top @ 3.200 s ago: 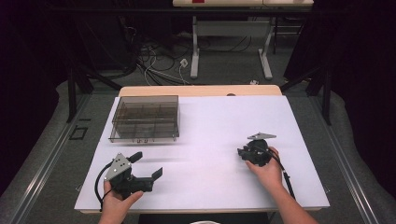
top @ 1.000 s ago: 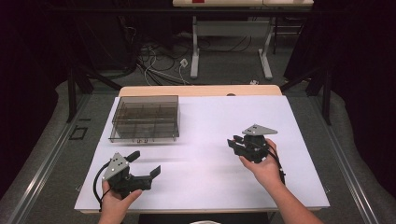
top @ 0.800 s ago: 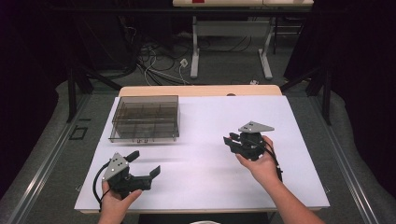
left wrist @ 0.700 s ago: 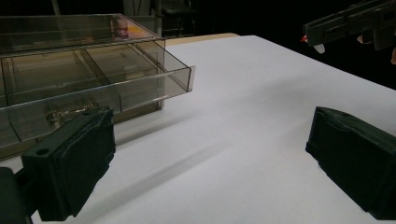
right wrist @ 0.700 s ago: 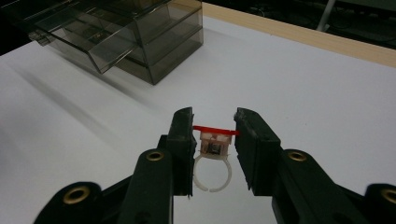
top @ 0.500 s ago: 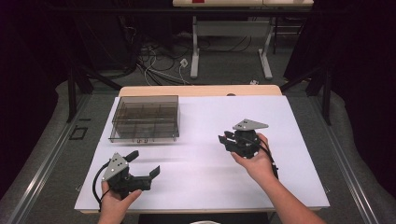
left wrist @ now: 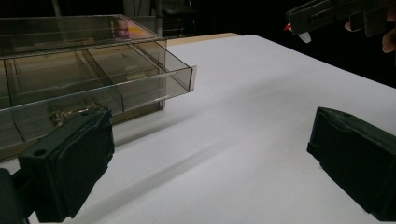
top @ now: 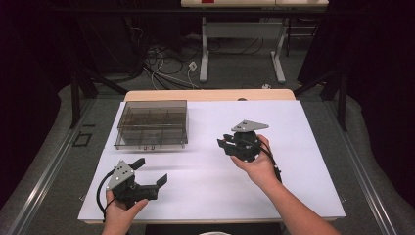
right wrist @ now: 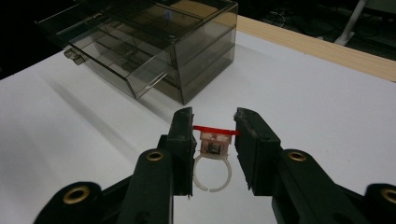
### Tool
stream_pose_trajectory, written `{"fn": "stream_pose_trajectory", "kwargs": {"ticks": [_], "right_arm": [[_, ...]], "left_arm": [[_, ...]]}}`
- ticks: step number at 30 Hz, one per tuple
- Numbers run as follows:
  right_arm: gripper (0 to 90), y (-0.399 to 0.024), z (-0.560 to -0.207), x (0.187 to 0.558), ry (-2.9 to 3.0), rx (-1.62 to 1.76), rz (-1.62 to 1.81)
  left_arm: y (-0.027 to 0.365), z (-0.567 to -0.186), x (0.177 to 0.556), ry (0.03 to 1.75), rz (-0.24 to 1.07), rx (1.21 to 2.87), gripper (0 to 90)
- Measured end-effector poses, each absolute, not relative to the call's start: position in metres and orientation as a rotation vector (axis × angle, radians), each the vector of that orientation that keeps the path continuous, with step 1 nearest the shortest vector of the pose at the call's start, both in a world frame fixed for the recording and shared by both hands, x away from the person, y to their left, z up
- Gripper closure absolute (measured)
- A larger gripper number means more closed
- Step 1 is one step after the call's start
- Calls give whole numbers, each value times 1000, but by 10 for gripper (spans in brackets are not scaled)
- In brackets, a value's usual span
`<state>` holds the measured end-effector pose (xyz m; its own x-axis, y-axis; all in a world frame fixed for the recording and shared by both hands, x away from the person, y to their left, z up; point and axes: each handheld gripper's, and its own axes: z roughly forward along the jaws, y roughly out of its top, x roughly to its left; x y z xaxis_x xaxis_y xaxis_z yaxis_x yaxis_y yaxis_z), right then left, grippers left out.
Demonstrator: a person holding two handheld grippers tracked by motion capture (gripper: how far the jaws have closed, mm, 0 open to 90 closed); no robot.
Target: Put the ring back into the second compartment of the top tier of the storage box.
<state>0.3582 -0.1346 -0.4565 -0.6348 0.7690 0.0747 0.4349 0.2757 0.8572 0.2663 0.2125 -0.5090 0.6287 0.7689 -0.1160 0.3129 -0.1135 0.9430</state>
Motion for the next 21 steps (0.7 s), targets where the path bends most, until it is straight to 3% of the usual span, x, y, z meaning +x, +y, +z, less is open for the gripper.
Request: {"fn": "stream_pose_trajectory", "kwargs": {"ticks": [21], "right_arm": [[682, -95, -448, 372, 2246, 1052, 1323]], "left_arm": [[213, -509, 267, 898, 488, 1693, 6]]}}
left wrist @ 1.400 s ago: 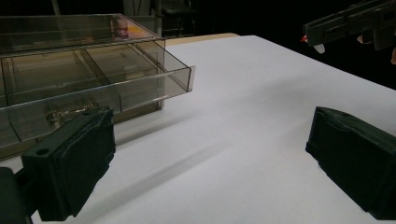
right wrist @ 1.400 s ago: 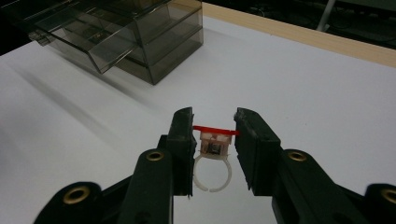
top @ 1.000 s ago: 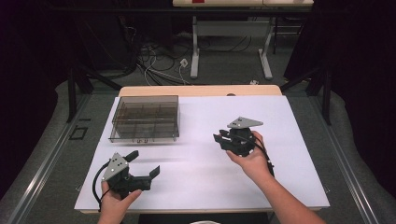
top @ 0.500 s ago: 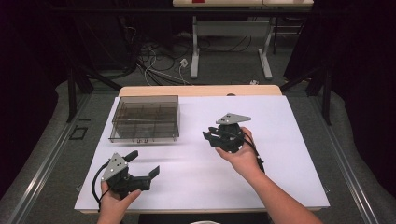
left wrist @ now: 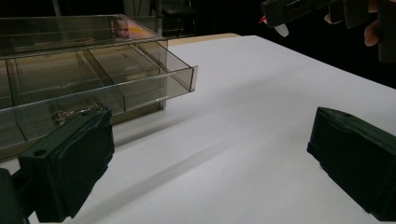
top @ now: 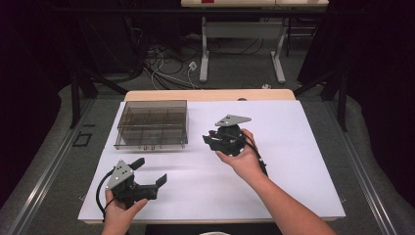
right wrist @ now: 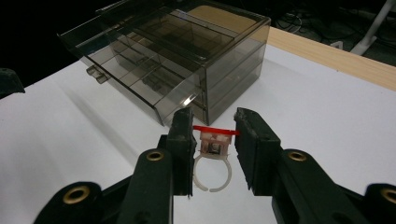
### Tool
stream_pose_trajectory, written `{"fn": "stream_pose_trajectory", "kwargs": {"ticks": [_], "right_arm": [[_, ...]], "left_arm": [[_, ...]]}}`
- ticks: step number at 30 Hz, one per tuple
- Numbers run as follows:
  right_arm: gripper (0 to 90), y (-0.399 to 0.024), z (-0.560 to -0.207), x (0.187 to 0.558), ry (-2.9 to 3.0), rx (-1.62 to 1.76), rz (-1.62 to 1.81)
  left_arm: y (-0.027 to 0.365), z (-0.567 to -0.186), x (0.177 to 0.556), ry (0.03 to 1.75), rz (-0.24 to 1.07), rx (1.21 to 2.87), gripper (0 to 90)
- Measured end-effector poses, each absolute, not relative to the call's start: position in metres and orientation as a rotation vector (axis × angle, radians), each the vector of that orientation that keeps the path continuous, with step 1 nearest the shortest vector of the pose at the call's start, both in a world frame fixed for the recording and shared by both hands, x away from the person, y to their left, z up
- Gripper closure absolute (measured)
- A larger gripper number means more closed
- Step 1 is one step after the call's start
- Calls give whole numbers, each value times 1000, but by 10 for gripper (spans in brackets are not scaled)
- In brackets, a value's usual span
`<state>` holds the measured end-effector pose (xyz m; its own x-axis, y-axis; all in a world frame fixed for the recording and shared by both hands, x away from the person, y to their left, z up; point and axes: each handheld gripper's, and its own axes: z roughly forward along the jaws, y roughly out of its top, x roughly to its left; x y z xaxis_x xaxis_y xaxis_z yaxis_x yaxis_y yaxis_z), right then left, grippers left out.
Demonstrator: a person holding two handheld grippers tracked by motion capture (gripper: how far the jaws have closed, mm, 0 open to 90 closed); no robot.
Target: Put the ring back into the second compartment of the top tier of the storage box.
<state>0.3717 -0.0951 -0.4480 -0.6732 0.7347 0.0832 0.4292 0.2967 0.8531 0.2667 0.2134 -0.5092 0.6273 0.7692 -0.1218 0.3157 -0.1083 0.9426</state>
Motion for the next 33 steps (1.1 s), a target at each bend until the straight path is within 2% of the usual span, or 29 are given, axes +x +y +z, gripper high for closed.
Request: {"fn": "stream_pose_trajectory", "kwargs": {"ticks": [33], "right_arm": [[683, -38, -434, 389, 2313, 980, 1352]], "left_arm": [[216, -508, 266, 897, 493, 1687, 6]]}}
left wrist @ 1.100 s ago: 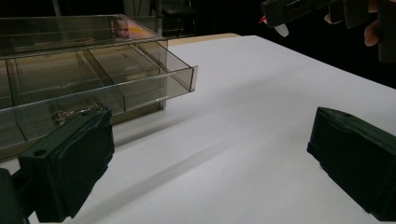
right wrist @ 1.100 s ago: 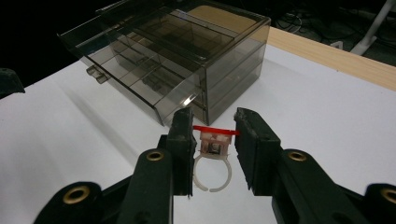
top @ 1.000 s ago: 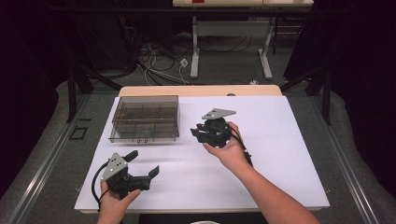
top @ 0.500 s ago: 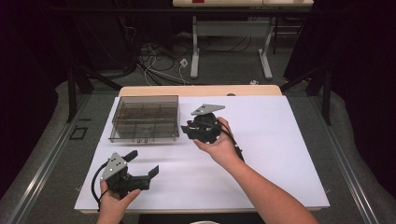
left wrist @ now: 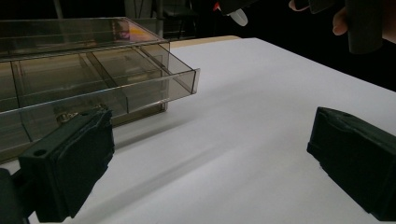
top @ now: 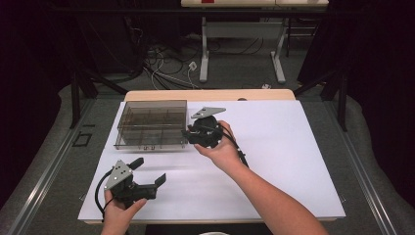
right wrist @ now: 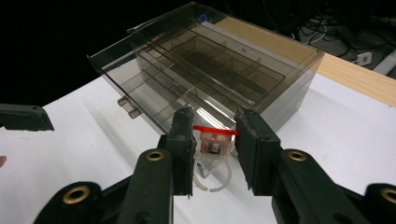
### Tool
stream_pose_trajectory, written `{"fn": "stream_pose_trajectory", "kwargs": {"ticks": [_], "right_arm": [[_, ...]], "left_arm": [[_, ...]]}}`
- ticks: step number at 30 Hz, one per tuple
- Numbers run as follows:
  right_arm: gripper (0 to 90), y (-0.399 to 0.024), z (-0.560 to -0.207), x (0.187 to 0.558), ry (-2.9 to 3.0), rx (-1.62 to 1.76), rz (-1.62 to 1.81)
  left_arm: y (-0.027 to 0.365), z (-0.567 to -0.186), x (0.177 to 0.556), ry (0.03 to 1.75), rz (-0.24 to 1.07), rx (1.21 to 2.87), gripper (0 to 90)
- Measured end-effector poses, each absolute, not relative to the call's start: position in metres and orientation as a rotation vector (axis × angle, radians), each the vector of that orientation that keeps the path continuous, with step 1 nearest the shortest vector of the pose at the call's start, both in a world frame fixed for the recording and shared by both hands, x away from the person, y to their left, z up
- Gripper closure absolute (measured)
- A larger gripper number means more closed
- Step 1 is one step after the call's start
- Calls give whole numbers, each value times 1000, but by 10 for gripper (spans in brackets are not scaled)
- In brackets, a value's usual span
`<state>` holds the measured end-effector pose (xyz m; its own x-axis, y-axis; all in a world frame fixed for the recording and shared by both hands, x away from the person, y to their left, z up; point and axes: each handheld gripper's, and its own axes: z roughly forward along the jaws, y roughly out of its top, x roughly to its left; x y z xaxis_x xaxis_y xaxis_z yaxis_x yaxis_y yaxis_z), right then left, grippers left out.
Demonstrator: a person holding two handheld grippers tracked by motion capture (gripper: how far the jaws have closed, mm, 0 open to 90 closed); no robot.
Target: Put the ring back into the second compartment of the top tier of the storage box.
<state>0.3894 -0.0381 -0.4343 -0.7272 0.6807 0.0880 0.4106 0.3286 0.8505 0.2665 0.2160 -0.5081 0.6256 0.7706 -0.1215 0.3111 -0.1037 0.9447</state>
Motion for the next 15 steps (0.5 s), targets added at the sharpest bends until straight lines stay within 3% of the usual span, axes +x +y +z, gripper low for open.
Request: {"fn": "stream_pose_trajectory", "kwargs": {"ticks": [15], "right_arm": [[682, -17, -439, 394, 2338, 951, 1358]], "left_arm": [[216, -508, 266, 898, 494, 1682, 6]]}}
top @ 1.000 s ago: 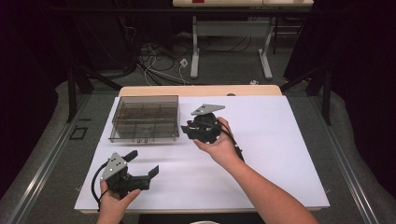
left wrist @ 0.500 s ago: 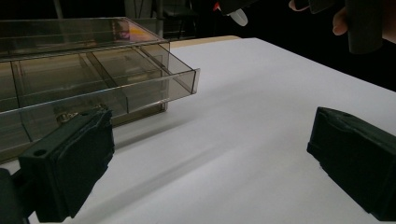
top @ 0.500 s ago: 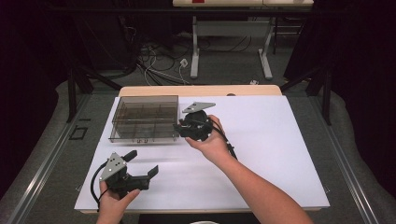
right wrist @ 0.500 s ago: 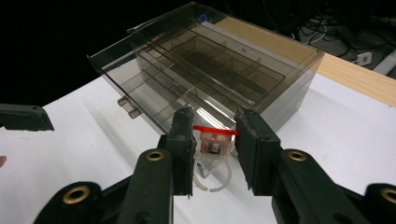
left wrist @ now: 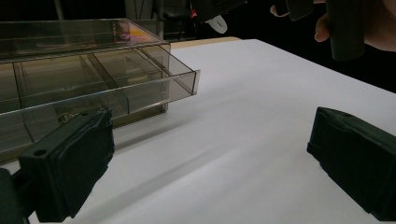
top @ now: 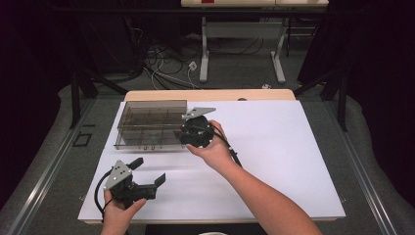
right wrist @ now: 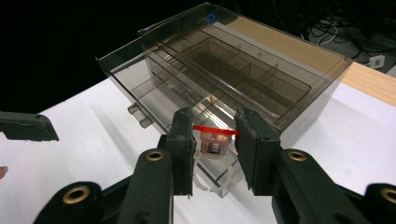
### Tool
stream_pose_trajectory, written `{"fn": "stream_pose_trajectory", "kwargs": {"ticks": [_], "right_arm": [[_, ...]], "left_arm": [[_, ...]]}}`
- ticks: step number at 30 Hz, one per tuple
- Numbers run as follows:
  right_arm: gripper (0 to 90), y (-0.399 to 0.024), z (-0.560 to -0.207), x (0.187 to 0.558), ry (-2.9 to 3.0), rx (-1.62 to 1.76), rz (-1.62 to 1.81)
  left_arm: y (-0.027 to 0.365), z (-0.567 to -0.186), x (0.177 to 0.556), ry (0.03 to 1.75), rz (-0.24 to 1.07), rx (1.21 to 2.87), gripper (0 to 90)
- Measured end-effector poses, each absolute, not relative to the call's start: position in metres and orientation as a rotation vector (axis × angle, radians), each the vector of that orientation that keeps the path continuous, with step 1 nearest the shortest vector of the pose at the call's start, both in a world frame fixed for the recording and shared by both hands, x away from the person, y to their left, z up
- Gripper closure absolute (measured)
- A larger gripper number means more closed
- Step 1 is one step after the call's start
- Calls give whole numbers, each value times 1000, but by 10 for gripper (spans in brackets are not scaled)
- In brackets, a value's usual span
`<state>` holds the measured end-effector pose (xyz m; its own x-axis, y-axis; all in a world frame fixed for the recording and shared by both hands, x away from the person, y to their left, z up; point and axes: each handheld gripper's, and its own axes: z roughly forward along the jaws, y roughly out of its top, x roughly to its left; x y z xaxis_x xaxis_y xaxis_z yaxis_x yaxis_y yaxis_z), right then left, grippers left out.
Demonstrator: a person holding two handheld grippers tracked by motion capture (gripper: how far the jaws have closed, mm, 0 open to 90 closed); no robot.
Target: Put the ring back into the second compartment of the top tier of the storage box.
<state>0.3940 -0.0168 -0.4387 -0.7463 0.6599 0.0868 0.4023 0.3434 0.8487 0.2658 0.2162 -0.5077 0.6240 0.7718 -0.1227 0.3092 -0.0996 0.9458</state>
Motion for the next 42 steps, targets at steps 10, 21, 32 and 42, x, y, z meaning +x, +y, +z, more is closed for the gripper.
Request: {"fn": "stream_pose_trajectory", "kwargs": {"ticks": [10, 21, 32, 42], "right_arm": [[682, -3, -440, 400, 2342, 949, 1383], [682, 10, -443, 405, 2334, 923, 1404], [682, 22, -446, 408, 2350, 890, 1410], [682, 35, -449, 411, 2350, 888, 1422]], "left_arm": [[217, -508, 266, 898, 494, 1679, 6], [218, -508, 266, 901, 492, 1677, 6], [219, -508, 266, 904, 495, 1673, 7], [224, -508, 263, 917, 499, 1664, 7]]}}
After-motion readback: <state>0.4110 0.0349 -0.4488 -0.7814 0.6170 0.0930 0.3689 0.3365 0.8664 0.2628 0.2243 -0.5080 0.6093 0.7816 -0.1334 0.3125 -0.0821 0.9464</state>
